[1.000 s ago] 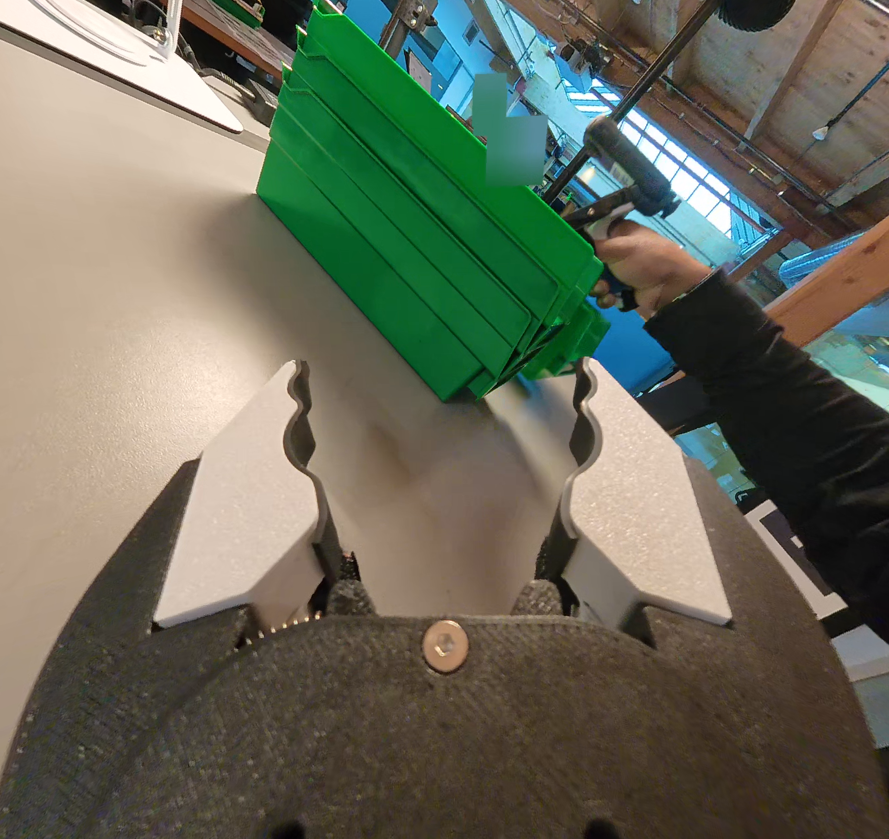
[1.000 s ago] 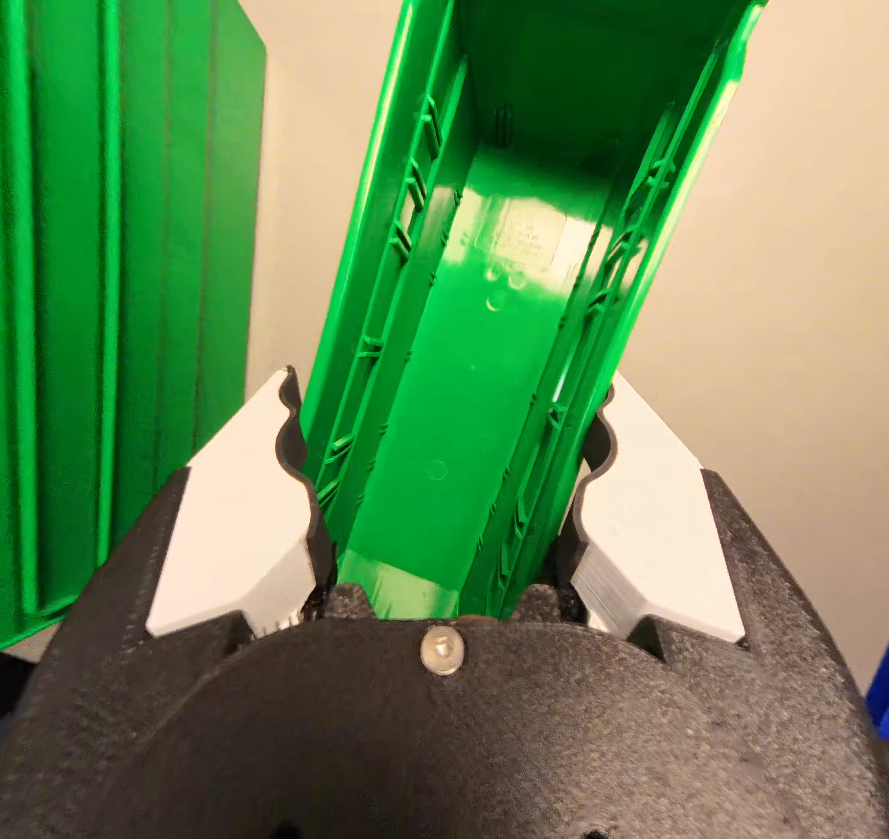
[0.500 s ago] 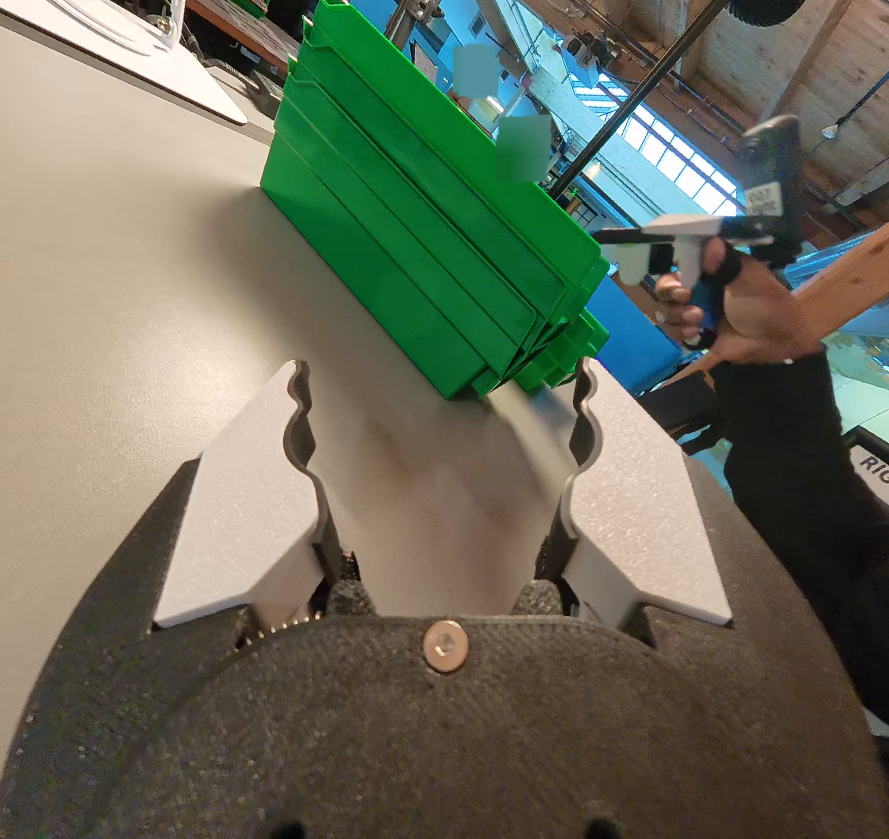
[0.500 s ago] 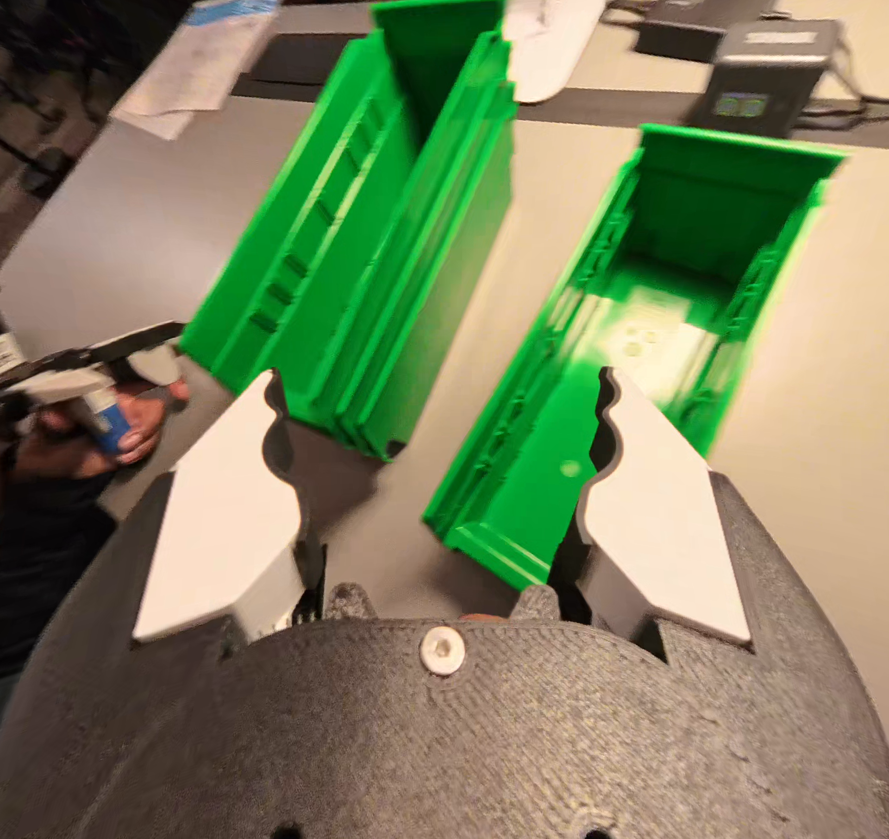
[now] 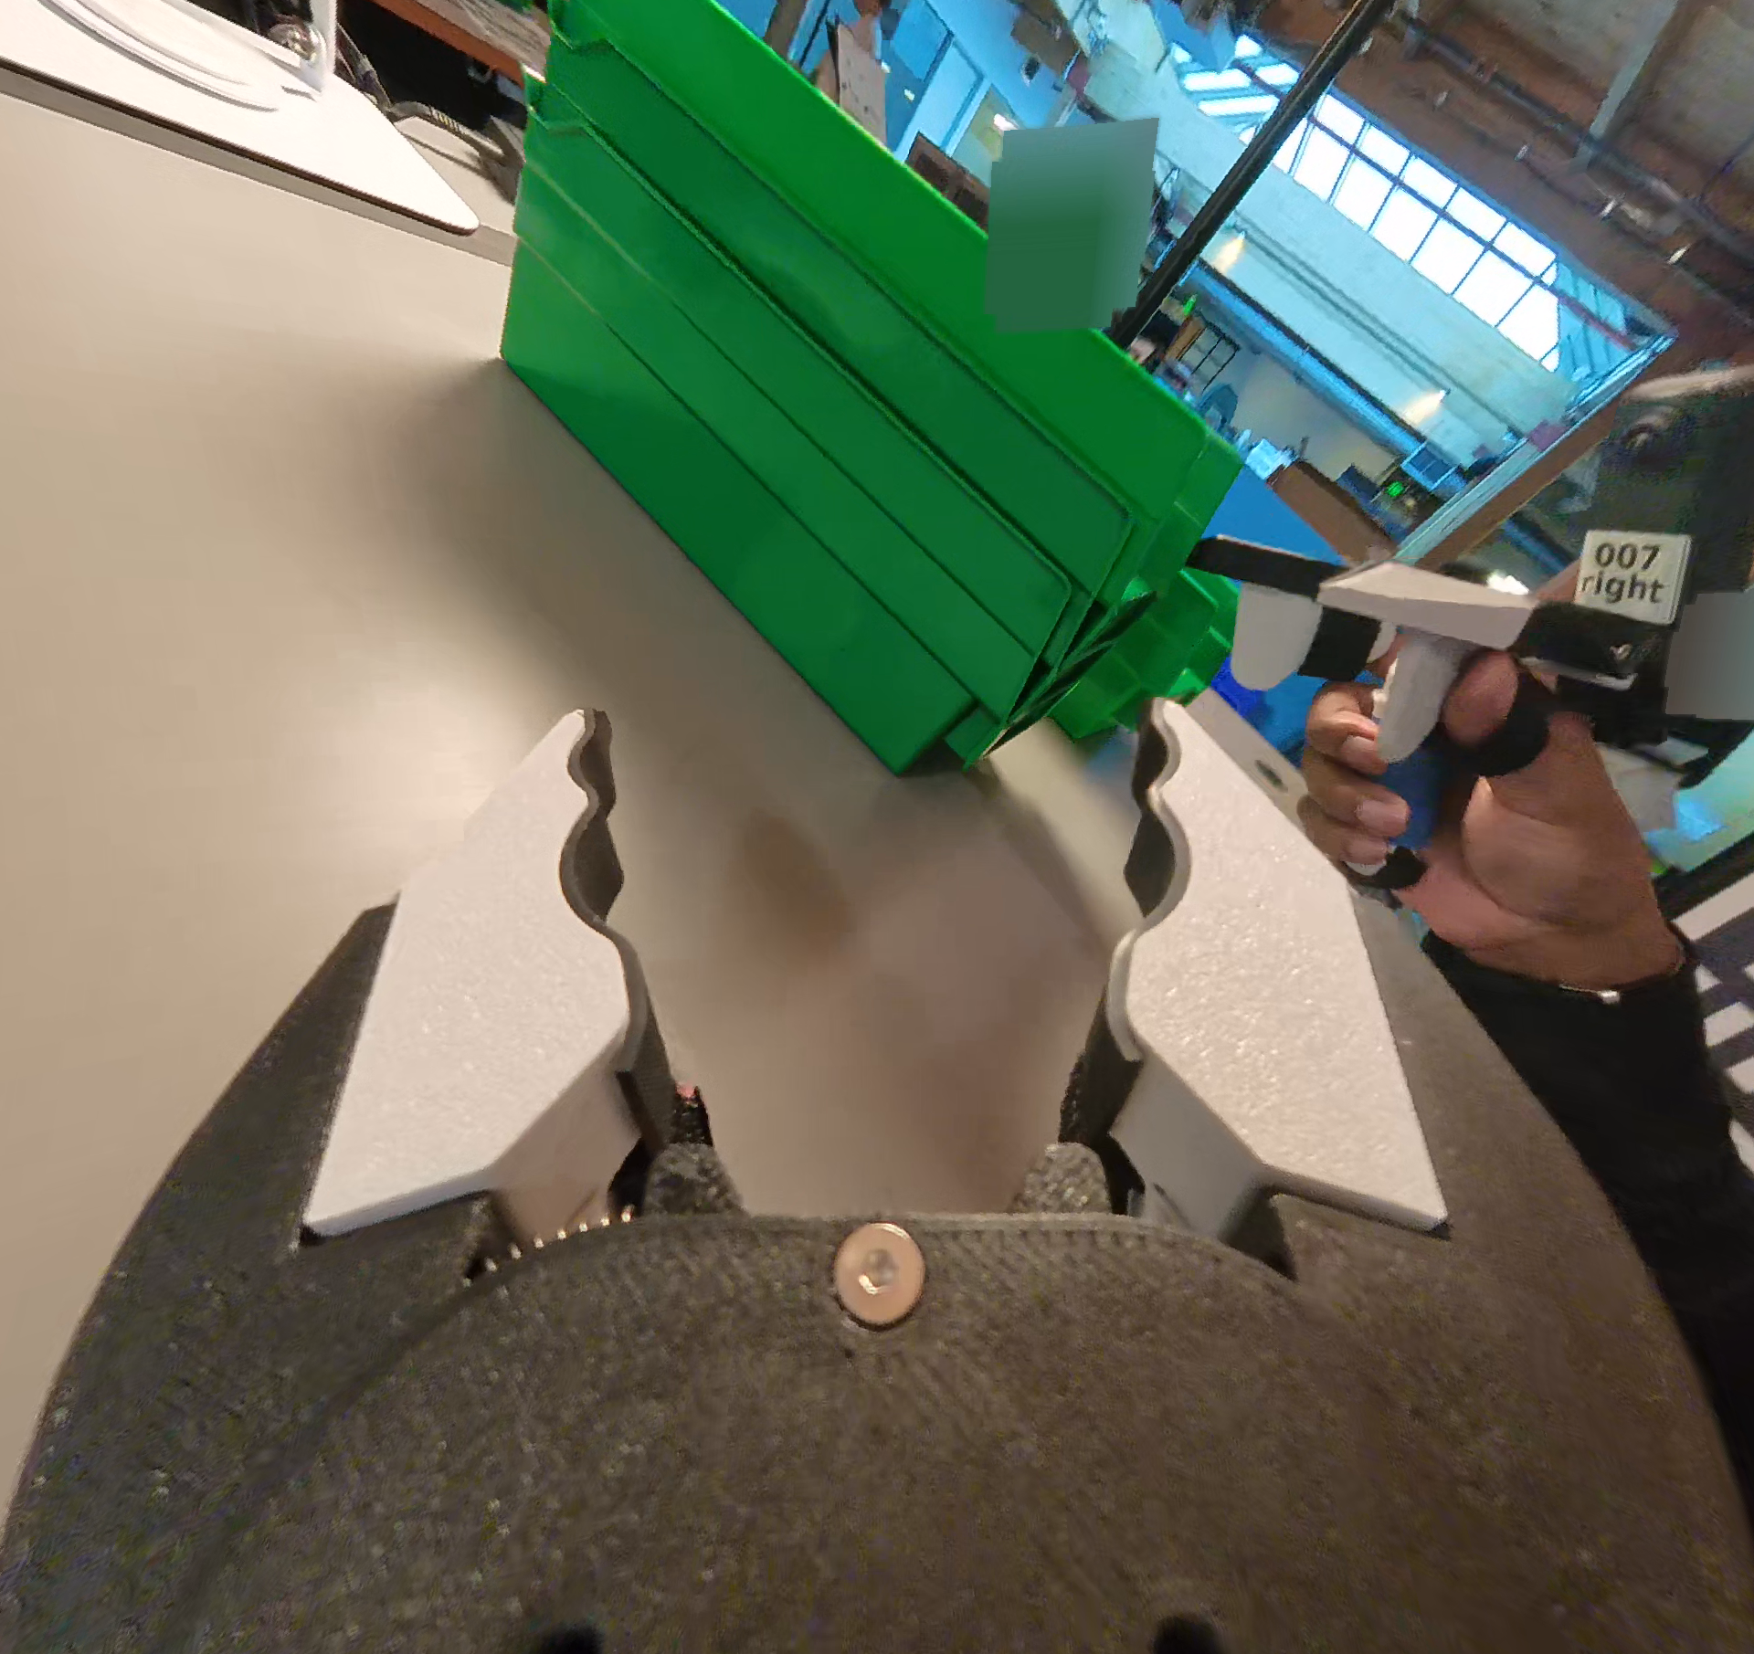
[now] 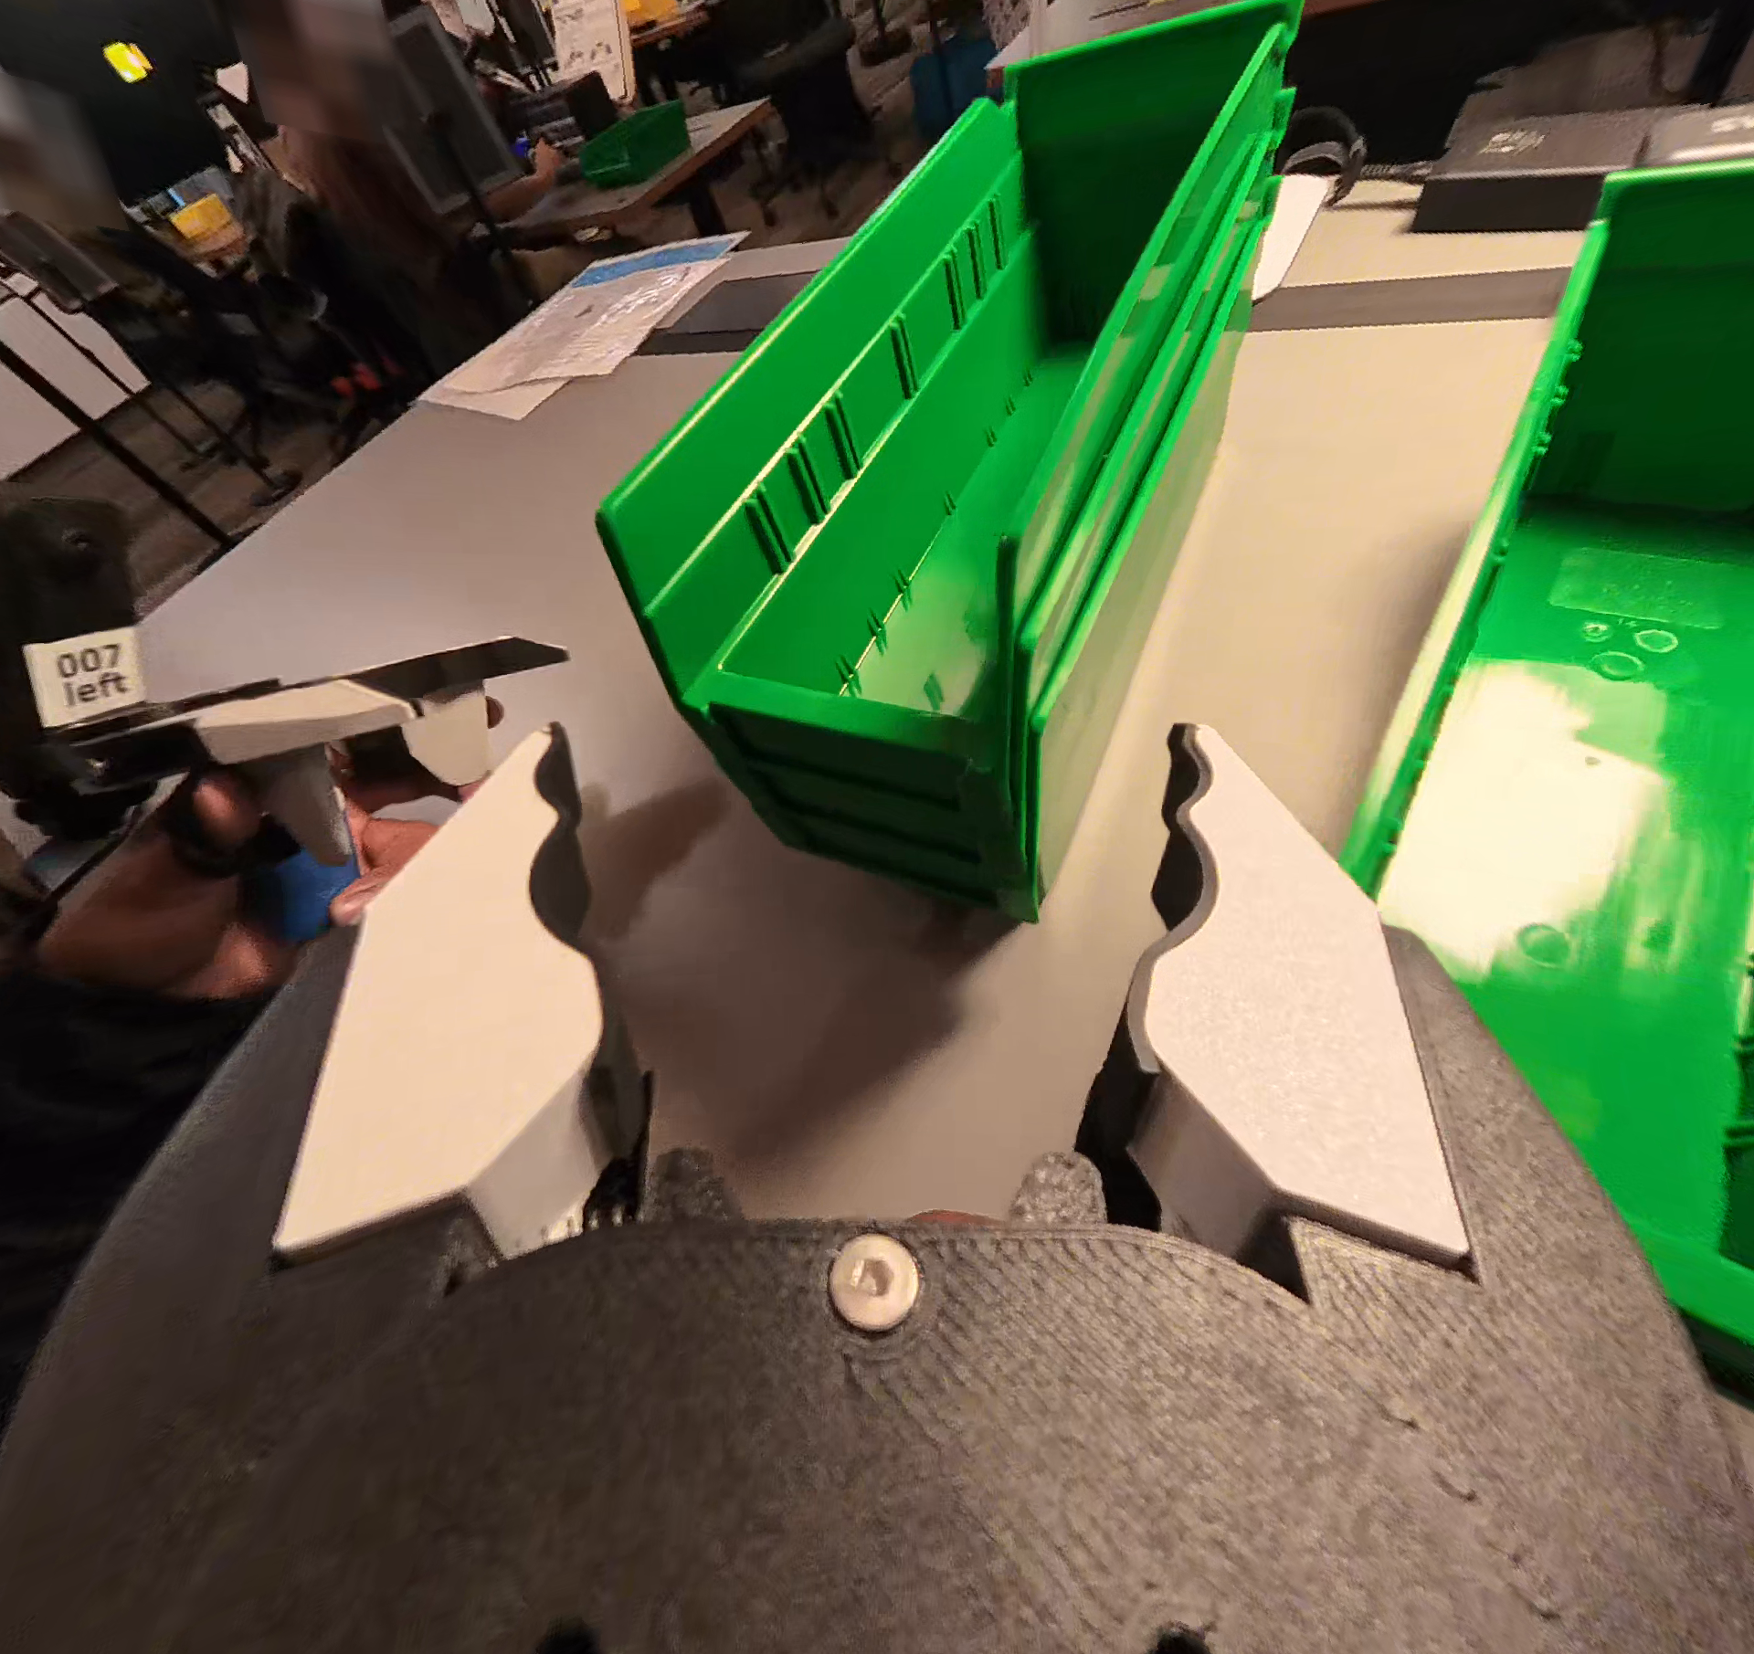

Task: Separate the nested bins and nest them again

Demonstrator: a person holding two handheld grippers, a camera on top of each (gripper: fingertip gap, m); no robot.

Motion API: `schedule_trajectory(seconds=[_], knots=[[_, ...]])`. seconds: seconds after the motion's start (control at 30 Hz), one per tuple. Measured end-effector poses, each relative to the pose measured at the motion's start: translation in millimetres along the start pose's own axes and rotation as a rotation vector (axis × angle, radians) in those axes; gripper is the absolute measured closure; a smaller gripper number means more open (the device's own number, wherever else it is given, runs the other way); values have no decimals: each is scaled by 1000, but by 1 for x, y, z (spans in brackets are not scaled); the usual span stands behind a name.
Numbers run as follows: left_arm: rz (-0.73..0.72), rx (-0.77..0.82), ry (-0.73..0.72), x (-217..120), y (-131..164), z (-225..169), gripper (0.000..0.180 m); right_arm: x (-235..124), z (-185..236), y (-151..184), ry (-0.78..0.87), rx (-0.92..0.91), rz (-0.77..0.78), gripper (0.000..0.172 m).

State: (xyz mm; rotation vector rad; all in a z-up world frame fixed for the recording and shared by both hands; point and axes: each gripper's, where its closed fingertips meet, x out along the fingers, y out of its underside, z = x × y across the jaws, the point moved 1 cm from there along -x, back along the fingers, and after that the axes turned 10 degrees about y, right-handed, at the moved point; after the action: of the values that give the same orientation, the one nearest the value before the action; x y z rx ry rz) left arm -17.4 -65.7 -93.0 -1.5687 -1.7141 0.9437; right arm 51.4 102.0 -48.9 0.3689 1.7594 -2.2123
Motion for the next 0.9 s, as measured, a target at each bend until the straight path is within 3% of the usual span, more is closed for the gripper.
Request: schedule_trajectory(seconds=[0.13, 0.23, 0.47, 0.6, 0.8, 0.9], knots=[[77, 79, -38, 8, 0, -4, 70, 19, 26, 12, -76, 1, 18, 42], [97, 115, -55, 11, -18, -8, 67, 23, 41, 16, -97, -24, -7, 41], [256, 244, -224, 25, -99, -13, 60, 14, 98, 26, -532, 200, -8, 55], [370, 300, -295, 65, -142, -15, 58, 21, 96, 45, -524, 244, -20, 57], [558, 110, -367, 140, -140, 16, 50, 11, 87, 46, -497, 242, -111, 61], [668, 160, -445, 157, -125, 31, 44, 2, 86, 42, -520, 257, -155, 61]])
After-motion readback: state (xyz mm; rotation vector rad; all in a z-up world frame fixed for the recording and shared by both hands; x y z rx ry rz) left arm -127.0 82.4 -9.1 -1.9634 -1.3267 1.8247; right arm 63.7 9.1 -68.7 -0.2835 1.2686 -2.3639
